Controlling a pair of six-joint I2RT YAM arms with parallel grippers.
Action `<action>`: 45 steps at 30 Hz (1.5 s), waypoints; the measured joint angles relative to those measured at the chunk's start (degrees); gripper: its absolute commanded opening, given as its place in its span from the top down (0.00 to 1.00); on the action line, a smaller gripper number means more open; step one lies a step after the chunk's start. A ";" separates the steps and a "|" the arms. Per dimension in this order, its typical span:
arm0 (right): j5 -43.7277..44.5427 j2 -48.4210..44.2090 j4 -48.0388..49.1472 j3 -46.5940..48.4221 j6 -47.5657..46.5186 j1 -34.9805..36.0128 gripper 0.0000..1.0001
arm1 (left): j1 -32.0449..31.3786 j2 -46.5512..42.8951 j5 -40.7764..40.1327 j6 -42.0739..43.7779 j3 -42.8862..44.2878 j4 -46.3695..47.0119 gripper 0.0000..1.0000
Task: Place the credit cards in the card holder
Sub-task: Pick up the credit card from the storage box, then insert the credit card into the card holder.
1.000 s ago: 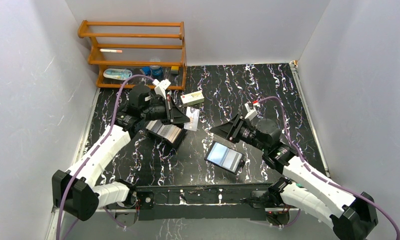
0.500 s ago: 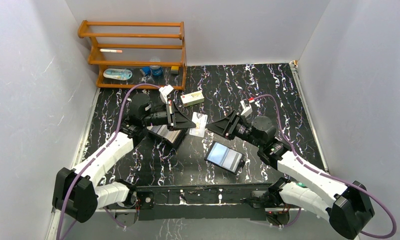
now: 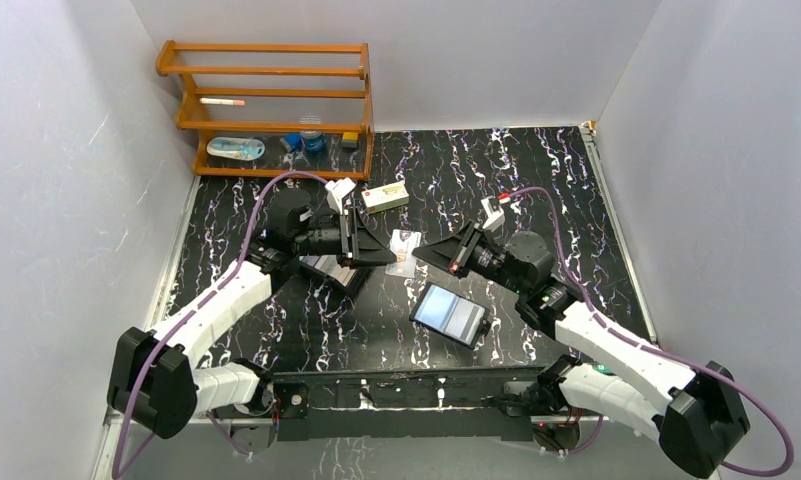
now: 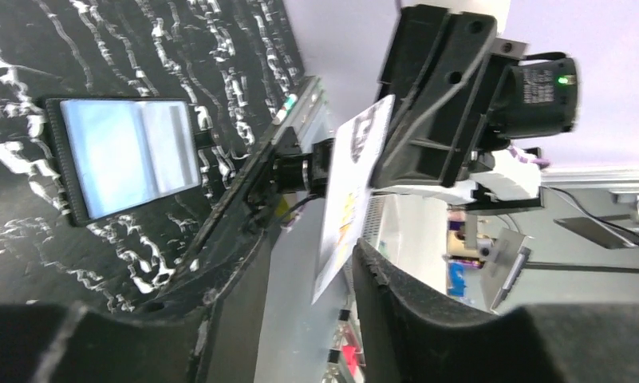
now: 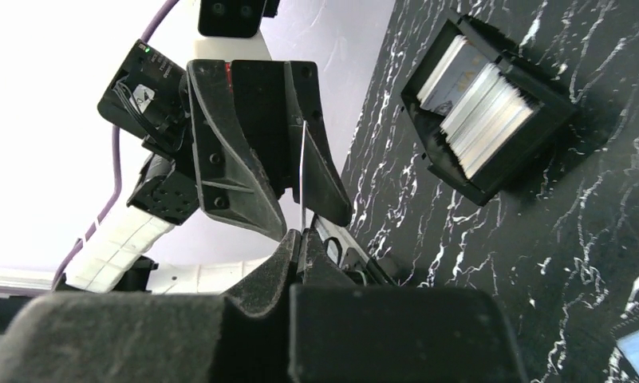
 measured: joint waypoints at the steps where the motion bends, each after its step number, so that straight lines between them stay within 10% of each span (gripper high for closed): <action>1: 0.74 -1.14 -1.09 -0.31 -0.55 -0.02 1.00 | -0.02 0.02 -0.59 1.33 0.39 -1.88 0.56; 19: 15.21 -8.02 -41.16 -2.49 -13.22 -0.87 1.00 | -12.76 13.42 -25.88 20.00 7.67 -22.99 0.57; 45: -1.90 1.64 -24.26 -15.41 -19.12 -14.53 1.00 | -23.45 28.83 -36.89 21.64 7.30 -18.75 0.66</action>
